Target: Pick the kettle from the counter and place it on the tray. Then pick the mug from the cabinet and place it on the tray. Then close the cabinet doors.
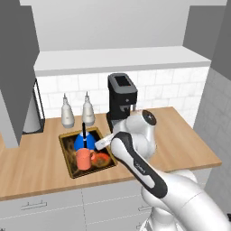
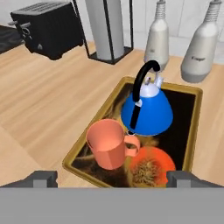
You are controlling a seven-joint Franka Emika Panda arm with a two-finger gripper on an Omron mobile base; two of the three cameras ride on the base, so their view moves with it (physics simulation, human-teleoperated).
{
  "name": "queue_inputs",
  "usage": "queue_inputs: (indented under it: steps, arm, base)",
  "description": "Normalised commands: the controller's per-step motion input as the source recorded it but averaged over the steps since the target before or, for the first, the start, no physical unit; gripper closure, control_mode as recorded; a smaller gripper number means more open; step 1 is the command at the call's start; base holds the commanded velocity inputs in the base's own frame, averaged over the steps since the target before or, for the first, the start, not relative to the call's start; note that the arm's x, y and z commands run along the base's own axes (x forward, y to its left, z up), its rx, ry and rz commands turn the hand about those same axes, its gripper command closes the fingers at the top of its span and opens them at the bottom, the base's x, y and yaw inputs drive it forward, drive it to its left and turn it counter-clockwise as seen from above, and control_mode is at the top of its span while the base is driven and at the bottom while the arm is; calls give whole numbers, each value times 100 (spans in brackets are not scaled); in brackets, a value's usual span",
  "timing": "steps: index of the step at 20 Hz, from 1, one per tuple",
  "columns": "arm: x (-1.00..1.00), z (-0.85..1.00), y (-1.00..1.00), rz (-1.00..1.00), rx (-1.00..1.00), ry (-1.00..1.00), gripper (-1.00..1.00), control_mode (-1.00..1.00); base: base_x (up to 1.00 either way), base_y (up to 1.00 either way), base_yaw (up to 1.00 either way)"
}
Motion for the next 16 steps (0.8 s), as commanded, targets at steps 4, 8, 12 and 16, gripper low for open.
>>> queue_inputs:
  steps: [4,8,12,16]
  arm:
    - [-12,26,-16,-5,0,3,-100,-100]
    - [-40,78,-69,-18,0,3,-100,-100]
    - [-19,92,-54,-30,0,11,-100,-100]
    - [-1,63,-28,-30,0,7,-100,-100]
  base:
    - [0,0,0]
    - [0,0,0]
    - [0,0,0]
    - [0,0,0]
